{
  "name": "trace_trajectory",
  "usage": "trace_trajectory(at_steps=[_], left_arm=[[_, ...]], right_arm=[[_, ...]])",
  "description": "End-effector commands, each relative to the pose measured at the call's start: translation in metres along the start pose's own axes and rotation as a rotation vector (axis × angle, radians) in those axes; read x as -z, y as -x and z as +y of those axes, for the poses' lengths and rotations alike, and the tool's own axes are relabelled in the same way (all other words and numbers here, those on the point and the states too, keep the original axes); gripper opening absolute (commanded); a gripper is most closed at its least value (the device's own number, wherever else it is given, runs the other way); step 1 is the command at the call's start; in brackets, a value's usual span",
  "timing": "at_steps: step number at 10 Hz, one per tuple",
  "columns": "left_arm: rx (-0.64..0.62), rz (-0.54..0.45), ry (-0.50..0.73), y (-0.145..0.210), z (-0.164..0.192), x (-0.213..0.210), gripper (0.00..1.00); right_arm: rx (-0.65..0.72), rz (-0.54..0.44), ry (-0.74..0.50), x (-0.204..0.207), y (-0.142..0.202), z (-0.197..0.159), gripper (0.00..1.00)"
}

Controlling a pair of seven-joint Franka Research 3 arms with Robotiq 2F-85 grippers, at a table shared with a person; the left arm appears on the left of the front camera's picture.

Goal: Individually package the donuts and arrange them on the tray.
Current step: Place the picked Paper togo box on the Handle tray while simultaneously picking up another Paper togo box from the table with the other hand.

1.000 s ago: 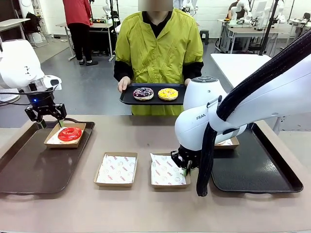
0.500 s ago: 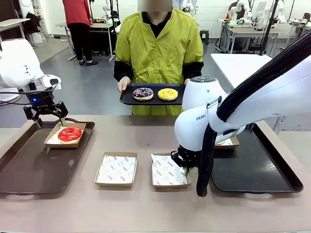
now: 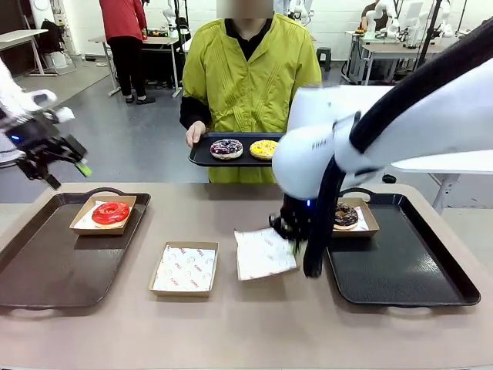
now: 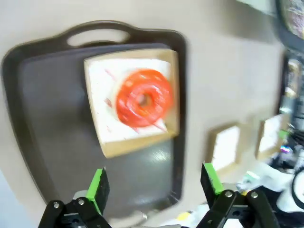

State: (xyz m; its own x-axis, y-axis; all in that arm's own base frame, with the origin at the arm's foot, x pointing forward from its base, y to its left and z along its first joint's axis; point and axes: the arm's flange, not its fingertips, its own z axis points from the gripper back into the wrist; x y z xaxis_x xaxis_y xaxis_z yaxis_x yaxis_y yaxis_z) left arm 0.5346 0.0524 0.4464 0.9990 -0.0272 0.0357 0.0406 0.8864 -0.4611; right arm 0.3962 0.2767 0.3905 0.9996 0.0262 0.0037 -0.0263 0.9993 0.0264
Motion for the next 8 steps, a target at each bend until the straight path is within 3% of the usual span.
trace_trajectory(at_steps=[1,4,8], left_arm=[[0.001,0.0,0.273,0.047,0.044,-0.044,1.0],[-0.079,-0.025,0.556,0.104,0.105,-0.077,1.0],[-0.136,-0.119,0.769,0.16,0.175,-0.084,1.0]], right_arm=[[-0.004,-0.026,-0.039,-0.057,-0.011,-0.004,0.0],[0.011,-0.028,-0.045,-0.121,-0.053,0.005,0.0],[0.028,0.004,-0.041,-0.137,-0.117,0.018,0.0]])
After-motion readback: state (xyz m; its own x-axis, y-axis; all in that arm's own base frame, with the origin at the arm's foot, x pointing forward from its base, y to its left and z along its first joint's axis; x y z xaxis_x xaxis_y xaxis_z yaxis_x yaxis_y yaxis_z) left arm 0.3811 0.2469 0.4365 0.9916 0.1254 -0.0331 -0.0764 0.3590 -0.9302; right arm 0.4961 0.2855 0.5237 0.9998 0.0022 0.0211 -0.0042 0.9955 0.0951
